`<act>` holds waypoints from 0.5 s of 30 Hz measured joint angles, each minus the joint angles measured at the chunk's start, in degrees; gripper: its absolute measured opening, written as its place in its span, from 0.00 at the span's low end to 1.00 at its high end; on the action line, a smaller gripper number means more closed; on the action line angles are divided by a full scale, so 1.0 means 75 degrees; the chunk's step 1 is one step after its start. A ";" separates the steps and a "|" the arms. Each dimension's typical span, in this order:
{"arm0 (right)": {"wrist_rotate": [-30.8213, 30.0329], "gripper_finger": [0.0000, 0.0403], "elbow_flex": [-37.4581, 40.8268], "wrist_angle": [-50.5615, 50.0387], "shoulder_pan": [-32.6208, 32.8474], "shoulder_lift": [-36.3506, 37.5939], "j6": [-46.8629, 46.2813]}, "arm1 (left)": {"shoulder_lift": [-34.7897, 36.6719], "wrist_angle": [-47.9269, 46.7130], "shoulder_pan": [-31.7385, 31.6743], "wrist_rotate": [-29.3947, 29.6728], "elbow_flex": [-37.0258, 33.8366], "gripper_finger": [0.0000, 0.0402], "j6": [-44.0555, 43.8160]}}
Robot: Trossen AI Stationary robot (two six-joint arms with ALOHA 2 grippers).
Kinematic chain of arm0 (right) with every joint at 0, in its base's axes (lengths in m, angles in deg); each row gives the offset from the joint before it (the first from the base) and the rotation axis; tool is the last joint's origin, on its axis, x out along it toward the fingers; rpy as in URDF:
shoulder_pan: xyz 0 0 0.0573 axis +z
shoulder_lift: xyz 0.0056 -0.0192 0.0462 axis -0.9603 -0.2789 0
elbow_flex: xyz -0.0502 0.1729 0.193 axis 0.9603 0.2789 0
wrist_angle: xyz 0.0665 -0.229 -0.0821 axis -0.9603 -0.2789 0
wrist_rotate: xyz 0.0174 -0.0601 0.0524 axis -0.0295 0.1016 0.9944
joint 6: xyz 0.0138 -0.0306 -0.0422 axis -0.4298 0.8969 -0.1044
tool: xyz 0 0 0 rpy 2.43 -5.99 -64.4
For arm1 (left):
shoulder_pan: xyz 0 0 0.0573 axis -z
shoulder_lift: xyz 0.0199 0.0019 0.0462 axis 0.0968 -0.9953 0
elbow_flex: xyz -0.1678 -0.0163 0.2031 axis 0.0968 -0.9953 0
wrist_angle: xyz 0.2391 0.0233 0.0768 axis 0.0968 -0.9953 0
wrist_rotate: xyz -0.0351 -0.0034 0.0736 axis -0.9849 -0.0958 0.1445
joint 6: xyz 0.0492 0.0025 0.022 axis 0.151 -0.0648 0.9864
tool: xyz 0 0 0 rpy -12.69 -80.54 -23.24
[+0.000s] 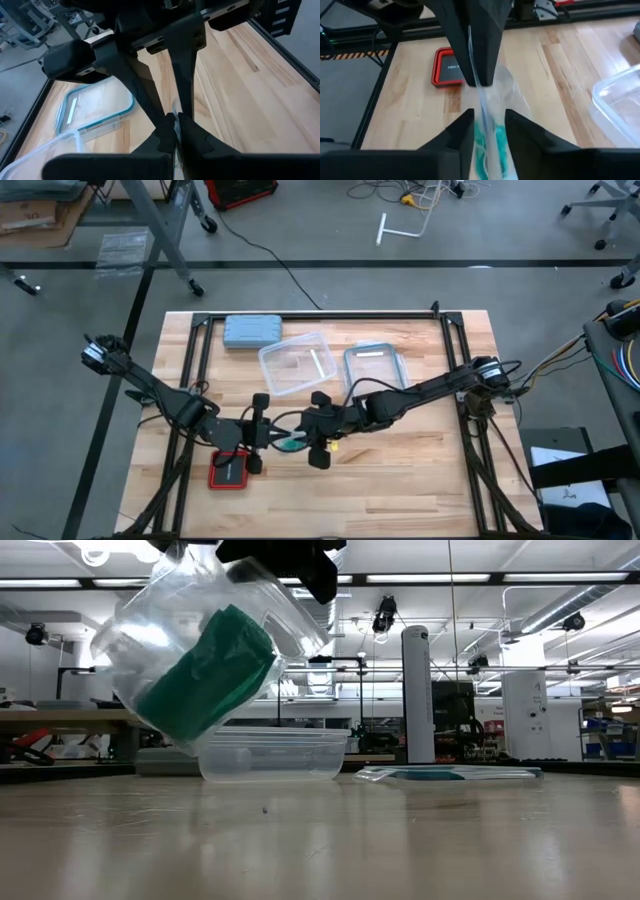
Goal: Roll bandage
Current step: Close the transparent zip bag
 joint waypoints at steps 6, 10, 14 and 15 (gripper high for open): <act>-0.0004 0.29 0.0003 -0.0177 -0.0003 0.0001 -0.0130 | 0.0000 -0.0004 0.0000 -0.0002 0.0000 0.00 -0.0002; -0.0003 0.16 0.0004 -0.0193 -0.0003 0.0040 -0.0105 | 0.0000 -0.0010 0.0000 -0.0001 0.0000 0.00 -0.0030; 0.0026 0.02 0.0006 -0.0241 -0.0003 0.0154 -0.0023 | 0.0003 0.0007 0.0000 0.0006 0.0003 0.00 -0.0032; 0.0037 0.02 0.0006 -0.0249 -0.0003 0.0162 -0.0030 | 0.0003 0.0007 0.0000 0.0009 0.0003 0.00 -0.0032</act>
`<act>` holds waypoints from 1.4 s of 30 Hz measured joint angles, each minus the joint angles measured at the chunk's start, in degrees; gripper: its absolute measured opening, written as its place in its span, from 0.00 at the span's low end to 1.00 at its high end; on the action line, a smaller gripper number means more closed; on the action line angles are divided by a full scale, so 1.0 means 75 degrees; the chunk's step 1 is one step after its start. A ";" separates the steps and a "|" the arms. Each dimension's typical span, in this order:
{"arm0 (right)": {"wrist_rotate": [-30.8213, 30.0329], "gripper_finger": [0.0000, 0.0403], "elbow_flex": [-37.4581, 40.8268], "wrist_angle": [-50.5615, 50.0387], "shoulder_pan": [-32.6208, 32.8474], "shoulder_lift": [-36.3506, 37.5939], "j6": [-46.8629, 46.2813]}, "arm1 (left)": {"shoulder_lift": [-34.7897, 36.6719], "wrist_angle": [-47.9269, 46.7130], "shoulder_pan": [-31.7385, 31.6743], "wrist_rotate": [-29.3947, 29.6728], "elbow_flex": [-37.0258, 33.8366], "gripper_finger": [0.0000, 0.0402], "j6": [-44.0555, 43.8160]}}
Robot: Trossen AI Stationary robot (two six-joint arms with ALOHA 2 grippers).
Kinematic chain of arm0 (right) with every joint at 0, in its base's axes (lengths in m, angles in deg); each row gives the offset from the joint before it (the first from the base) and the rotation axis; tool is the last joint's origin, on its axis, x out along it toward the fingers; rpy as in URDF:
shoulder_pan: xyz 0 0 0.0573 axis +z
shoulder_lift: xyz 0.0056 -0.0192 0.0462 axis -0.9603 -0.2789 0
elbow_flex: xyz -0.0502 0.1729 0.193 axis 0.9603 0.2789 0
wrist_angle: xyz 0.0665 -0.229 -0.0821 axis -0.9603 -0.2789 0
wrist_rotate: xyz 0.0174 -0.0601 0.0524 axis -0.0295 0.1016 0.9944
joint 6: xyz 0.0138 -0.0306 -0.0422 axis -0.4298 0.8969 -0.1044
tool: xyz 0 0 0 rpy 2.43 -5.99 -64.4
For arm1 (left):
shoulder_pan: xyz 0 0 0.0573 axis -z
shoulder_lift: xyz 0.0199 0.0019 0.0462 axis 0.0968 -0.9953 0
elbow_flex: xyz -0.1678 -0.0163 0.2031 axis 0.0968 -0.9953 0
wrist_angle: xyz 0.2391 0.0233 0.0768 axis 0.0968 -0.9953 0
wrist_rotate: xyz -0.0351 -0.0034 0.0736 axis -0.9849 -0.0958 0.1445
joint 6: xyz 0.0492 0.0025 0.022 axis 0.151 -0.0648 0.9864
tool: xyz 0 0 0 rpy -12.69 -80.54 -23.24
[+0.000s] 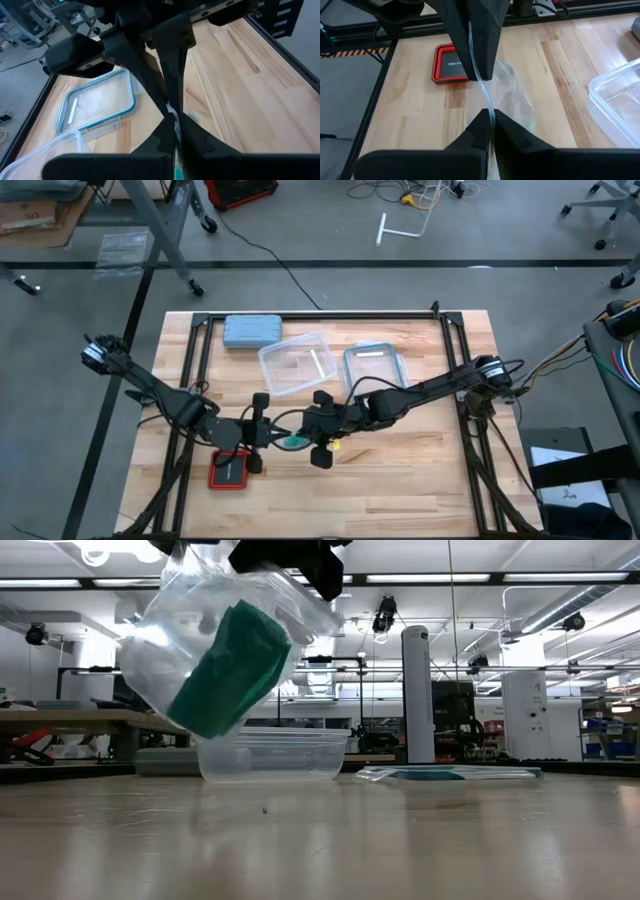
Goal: Roll bandage
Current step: Close the transparent zip bag
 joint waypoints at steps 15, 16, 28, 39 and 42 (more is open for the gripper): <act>0.0361 0.01 -0.0006 -0.0772 -0.0001 0.0095 -0.0088 | -0.0003 -0.0047 0.0000 -0.0009 -0.0015 0.00 0.0000; 0.0361 0.01 -0.0006 -0.0791 -0.0002 0.0090 -0.0074 | -0.0005 -0.0047 -0.0001 0.0003 -0.0015 0.00 0.0003; 0.0553 0.00 -0.0035 -0.1233 -0.0035 0.0085 0.0183 | -0.0020 -0.0023 -0.0003 0.0352 -0.0017 0.00 0.0058; 0.0770 0.00 -0.0020 -0.1430 -0.0029 0.0061 0.0278 | -0.0020 -0.0059 0.0003 0.0350 -0.0020 0.00 0.0056; 0.0772 0.00 -0.0012 -0.1466 -0.0029 0.0054 0.0207 | -0.0020 -0.0073 0.0000 0.0204 -0.0029 0.00 -0.0071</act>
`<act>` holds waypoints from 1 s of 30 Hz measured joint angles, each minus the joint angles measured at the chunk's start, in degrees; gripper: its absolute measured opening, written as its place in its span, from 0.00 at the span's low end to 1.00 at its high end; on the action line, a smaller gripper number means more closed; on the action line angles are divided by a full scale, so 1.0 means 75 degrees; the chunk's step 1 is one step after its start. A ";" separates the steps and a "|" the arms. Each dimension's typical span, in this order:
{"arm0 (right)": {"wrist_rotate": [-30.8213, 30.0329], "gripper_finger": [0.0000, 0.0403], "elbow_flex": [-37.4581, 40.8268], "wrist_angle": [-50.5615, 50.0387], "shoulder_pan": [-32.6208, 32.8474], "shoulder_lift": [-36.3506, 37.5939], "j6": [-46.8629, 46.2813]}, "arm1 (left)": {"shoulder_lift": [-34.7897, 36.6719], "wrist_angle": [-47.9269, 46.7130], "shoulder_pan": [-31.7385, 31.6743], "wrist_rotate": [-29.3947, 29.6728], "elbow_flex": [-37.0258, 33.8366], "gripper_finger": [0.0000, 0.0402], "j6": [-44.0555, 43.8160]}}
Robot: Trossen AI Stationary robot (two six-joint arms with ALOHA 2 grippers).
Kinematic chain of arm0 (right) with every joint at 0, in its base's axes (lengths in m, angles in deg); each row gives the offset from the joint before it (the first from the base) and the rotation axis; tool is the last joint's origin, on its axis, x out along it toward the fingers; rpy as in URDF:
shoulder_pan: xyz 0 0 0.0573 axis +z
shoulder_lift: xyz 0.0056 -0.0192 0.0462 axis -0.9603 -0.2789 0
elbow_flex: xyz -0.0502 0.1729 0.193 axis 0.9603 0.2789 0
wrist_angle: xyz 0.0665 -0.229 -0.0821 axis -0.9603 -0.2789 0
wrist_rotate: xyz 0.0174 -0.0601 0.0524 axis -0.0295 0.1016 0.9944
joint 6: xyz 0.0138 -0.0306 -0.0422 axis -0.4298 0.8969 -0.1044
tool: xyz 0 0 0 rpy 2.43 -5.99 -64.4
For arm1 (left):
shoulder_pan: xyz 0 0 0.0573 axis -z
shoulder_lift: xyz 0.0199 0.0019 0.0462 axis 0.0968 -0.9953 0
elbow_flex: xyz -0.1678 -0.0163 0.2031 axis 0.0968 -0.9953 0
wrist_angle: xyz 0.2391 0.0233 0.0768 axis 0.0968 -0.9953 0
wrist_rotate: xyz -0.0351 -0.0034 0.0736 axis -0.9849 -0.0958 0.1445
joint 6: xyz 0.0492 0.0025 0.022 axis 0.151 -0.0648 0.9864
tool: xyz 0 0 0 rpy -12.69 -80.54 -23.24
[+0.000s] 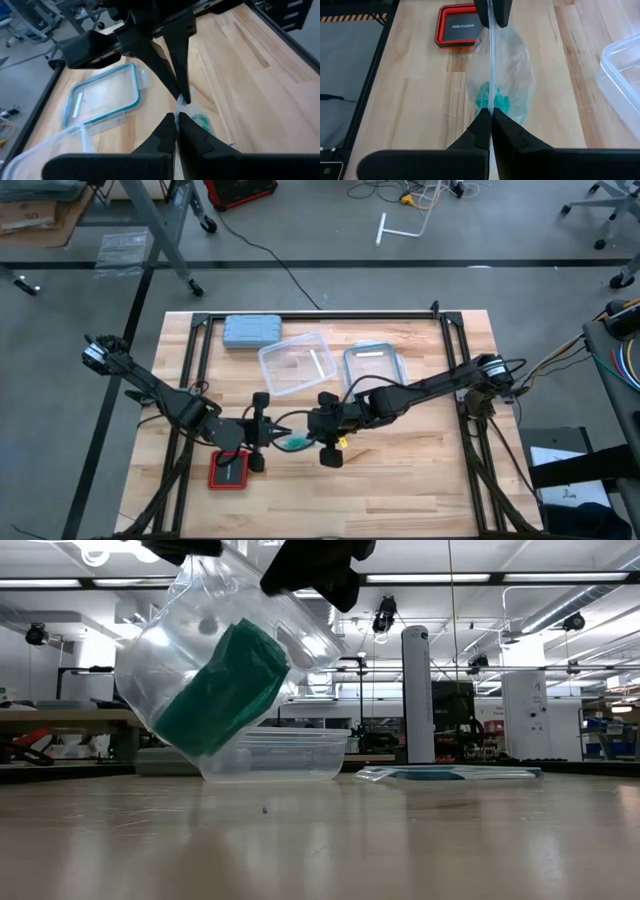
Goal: Roll bandage
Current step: Close the transparent zip bag
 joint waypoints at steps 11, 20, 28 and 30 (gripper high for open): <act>0.0060 0.00 0.0046 -0.0522 0.0011 -0.0028 -0.0206 | -0.0222 0.0371 -0.0119 0.0195 -0.0052 0.19 -0.0661; -0.0247 0.00 0.0035 -0.0516 0.0000 -0.0025 -0.0334 | -0.0736 0.0845 -0.0465 -0.0404 -0.0052 0.36 -0.0479; -0.0274 0.00 0.0032 -0.0491 -0.0003 -0.0017 -0.0335 | -0.1248 0.0821 -0.0965 -0.1176 -0.0055 0.35 -0.0297; -0.0274 0.00 0.0031 -0.0490 -0.0003 -0.0014 -0.0334 | -0.1288 0.0945 -0.1023 -0.1209 -0.0058 0.31 -0.0117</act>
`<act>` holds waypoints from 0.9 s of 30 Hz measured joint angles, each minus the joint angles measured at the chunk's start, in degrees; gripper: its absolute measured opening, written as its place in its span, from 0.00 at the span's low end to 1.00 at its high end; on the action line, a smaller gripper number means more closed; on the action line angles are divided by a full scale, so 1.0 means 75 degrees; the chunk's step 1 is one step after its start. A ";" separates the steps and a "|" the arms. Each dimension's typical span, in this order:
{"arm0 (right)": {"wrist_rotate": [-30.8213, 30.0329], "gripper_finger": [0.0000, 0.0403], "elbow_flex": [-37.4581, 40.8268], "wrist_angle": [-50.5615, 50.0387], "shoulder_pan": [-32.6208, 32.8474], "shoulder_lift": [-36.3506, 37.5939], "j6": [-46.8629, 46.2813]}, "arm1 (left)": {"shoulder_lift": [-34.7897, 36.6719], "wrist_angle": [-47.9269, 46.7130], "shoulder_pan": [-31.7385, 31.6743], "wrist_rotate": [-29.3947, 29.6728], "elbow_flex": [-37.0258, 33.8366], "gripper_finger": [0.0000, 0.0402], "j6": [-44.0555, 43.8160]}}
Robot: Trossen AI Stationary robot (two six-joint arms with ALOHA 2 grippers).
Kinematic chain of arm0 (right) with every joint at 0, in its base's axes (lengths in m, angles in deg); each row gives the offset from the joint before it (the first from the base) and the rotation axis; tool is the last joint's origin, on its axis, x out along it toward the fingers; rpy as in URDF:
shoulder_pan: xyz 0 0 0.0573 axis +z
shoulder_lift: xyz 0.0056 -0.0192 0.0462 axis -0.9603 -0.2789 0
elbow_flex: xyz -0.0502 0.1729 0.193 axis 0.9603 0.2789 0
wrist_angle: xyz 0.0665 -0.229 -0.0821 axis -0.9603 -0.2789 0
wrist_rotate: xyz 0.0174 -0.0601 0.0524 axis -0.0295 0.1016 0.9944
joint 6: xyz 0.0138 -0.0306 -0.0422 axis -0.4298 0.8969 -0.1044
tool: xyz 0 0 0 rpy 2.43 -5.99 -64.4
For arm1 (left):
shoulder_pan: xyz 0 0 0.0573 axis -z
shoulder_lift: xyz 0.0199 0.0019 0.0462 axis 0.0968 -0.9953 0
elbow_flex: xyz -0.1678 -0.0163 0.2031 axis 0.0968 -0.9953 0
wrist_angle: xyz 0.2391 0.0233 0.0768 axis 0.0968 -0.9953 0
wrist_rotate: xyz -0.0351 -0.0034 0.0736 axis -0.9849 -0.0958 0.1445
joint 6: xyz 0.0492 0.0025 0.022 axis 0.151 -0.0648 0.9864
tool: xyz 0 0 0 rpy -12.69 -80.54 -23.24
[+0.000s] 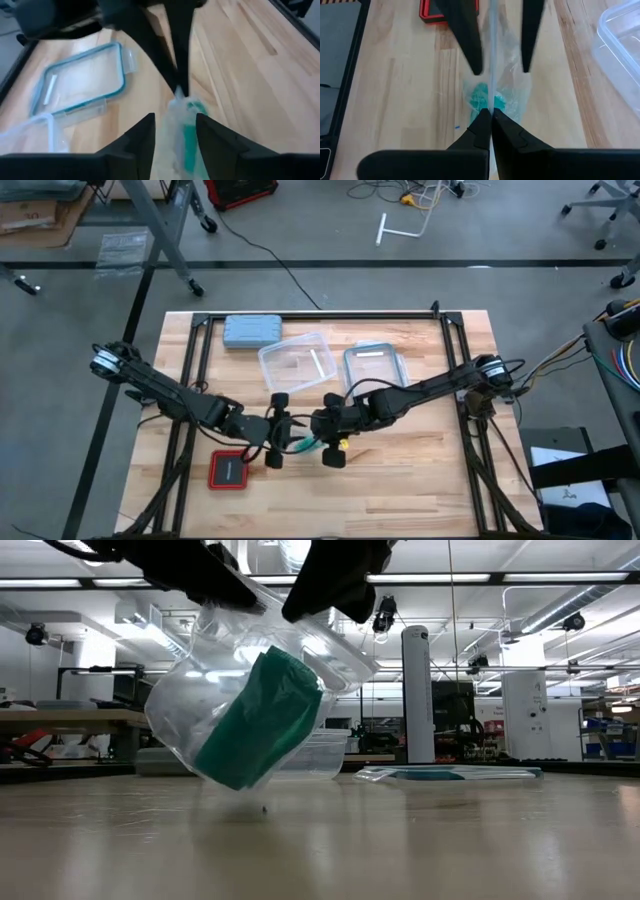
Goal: Roll bandage
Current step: Close the transparent zip bag
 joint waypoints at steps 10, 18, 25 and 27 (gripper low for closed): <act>0.0066 0.00 -0.0011 0.0057 0.0000 0.0018 -0.0019 | -0.0003 -0.0269 -0.0052 -0.0700 0.0003 0.01 0.0354; 0.0507 0.00 -0.0017 -0.0032 -0.0039 0.0222 -0.0398 | 0.0015 -0.0260 -0.0038 -0.0507 0.0003 0.00 0.0433; 0.1323 0.00 -0.0025 -0.0089 -0.0152 0.0172 -0.0743 | 0.0015 -0.0159 -0.0035 -0.0523 0.0005 0.00 0.0483; 0.1278 0.00 -0.0025 -0.0072 -0.0152 0.0157 -0.0691 | 0.0015 -0.0046 -0.0038 -0.0597 0.0003 0.00 0.0536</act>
